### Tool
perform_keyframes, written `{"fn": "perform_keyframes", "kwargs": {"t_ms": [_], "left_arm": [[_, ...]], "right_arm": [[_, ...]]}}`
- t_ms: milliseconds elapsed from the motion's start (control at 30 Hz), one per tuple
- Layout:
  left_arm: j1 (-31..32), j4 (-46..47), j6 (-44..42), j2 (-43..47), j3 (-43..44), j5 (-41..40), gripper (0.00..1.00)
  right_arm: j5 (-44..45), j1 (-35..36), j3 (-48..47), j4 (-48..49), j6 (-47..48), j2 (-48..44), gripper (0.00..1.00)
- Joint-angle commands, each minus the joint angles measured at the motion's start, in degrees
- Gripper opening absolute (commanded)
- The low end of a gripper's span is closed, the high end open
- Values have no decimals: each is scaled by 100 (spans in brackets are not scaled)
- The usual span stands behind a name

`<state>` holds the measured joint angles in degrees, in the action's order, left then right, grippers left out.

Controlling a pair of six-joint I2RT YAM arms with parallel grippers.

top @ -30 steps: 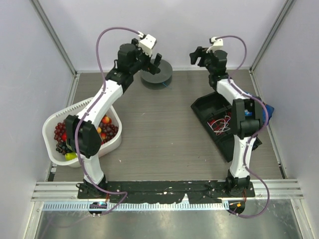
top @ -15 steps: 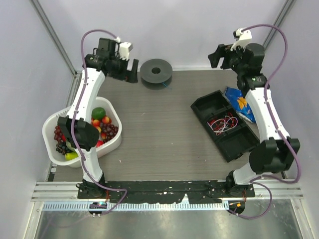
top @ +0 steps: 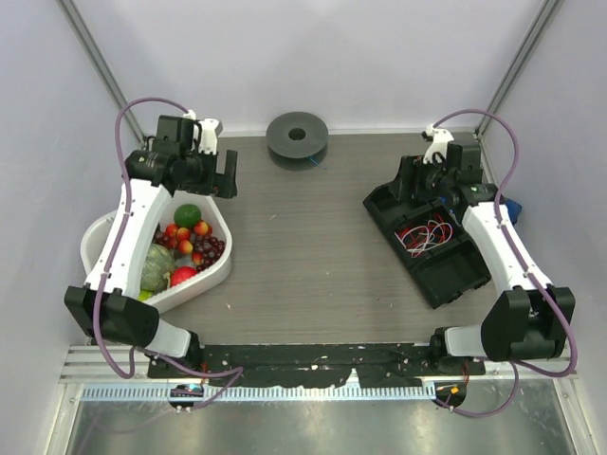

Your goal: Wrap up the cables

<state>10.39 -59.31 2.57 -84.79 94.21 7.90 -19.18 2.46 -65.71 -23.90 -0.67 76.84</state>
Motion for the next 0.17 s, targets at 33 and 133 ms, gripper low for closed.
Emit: {"fn": "perform_keyframes", "kwargs": {"t_ms": [33, 133], "left_arm": [[-20, 323, 33, 147, -131, -315, 99], [-20, 367, -19, 209, -140, -351, 99]], "right_arm": [[-60, 18, -249, 289, -188, -336, 82], [-51, 26, -319, 246, -171, -380, 82]]}}
